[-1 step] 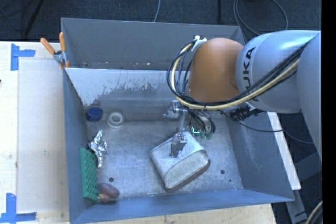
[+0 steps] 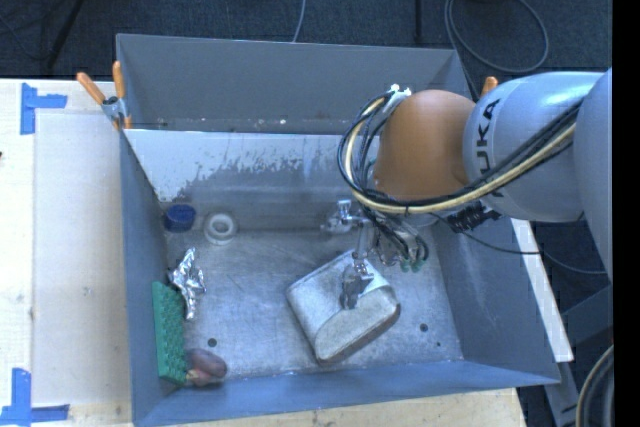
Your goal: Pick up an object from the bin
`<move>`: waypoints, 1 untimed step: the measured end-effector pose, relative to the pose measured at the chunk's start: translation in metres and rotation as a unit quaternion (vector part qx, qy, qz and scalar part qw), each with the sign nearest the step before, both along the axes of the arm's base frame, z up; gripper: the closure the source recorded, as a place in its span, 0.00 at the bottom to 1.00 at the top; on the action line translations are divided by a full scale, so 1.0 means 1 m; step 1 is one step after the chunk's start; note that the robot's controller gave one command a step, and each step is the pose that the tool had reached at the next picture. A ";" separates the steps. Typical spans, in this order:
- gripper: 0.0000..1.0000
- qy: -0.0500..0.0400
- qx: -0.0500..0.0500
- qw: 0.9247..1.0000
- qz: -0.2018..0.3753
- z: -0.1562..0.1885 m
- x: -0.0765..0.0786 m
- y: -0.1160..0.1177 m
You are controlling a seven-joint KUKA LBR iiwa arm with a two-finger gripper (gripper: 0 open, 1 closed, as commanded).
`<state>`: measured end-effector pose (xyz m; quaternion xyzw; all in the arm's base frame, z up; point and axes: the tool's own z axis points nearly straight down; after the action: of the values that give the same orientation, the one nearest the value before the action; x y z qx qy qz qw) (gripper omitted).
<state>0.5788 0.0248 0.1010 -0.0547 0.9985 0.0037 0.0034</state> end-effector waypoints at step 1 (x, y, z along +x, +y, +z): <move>1.00 0.015 -0.001 1.000 -0.001 -0.002 -0.006 -0.002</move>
Offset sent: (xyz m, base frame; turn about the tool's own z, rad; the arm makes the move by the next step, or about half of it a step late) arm 0.0000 0.0000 0.0000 0.0000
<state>0.5731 0.0233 0.0989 -0.0537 0.9985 0.0037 -0.0121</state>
